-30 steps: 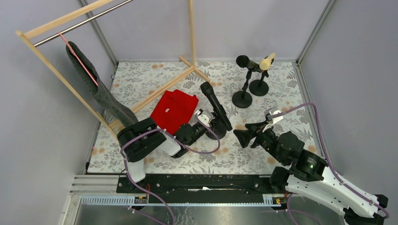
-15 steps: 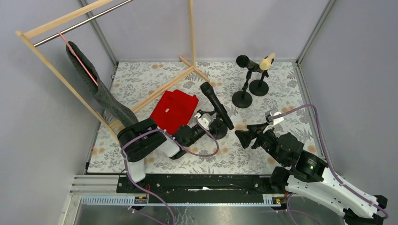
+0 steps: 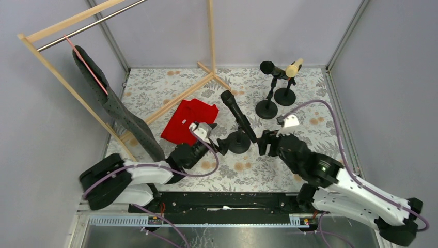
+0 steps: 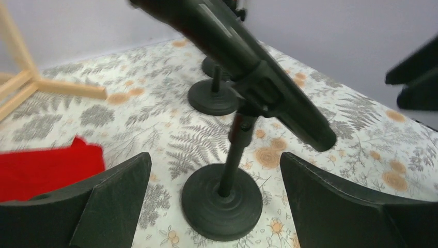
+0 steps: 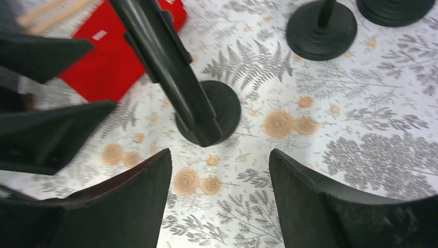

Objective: Attach the microphones to the stand

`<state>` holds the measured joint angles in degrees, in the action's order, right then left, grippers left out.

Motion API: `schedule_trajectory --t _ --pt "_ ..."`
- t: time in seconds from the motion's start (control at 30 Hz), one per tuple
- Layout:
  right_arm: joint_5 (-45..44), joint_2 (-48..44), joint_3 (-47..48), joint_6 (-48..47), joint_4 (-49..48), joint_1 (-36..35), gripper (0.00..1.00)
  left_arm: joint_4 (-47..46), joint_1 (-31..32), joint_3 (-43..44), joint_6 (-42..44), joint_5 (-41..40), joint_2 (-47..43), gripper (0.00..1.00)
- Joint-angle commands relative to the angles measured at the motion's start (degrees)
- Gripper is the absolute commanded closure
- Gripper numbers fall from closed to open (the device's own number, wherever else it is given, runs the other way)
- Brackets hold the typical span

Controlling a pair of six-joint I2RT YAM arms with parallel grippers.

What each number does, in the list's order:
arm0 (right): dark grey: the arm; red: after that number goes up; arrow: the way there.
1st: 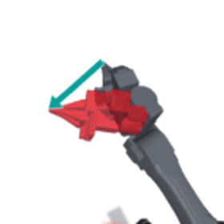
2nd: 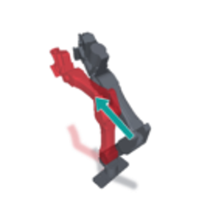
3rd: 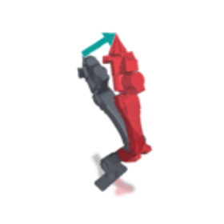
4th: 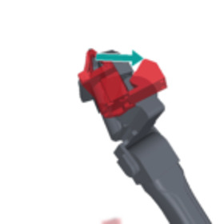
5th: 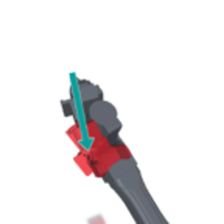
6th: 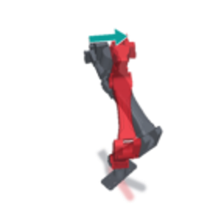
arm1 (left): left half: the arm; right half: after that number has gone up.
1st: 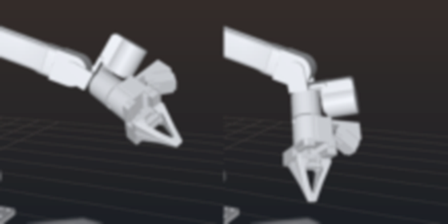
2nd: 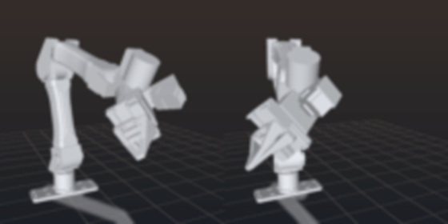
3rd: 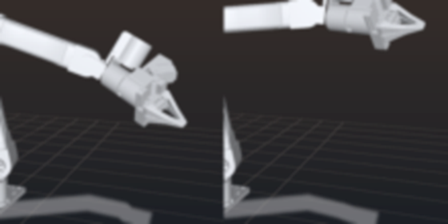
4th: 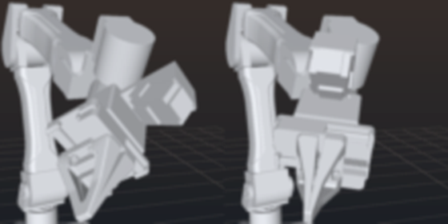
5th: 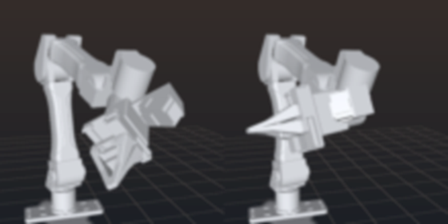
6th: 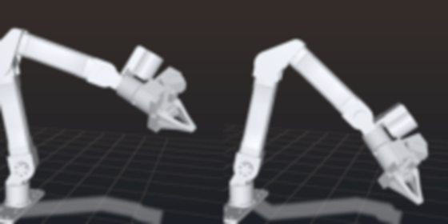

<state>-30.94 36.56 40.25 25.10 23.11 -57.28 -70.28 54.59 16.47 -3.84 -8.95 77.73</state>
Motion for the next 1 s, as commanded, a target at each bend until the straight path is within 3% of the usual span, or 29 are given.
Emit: schedule_trajectory --t 0.0,0.1,0.17,0.33,0.4,0.57,0.8,0.97 --pt "-7.99 9.21 6.5 2.01 6.29 -0.06 0.24 40.64 0.08 9.34 -13.71 -15.72 -10.49 0.01" --pt "-2.72 12.1 7.69 1.24 5.69 5.21 0.22 58.34 -0.37 14.32 -18.55 -20.47 -14.25 0.01" --pt "5.61 12.2 6.51 1.03 3.39 15.88 0.22 63.62 -2.04 14.54 -21.88 -20.16 -18.11 0.01" --pt "21.57 10.84 4.73 -0.08 0.51 35.54 0.22 74.97 -18.63 15.46 -31.81 -2.73 -24.06 0.01" --pt "24.97 9.04 4.02 -0.2 0.17 40.53 0.22 77.72 -22.01 16.07 -32.45 -0.21 -26.11 0.01" --pt "23.91 -1.69 -0.62 -1.77 -3.21 42.27 0.21 82.77 -22.64 18.13 -30.12 -2.98 -31.45 0.01" --pt "19.44 -14.86 -7.52 -5.12 -4.65 42.29 0.19 91.25 -22.6 25.25 -23.13 -6.31 -29.76 0.01" --pt "17.52 -18.04 -8.96 -4.86 -3.26 42.25 0.07 90.12 -22.6 24.93 -21.32 -7.94 -32.53 0.01"
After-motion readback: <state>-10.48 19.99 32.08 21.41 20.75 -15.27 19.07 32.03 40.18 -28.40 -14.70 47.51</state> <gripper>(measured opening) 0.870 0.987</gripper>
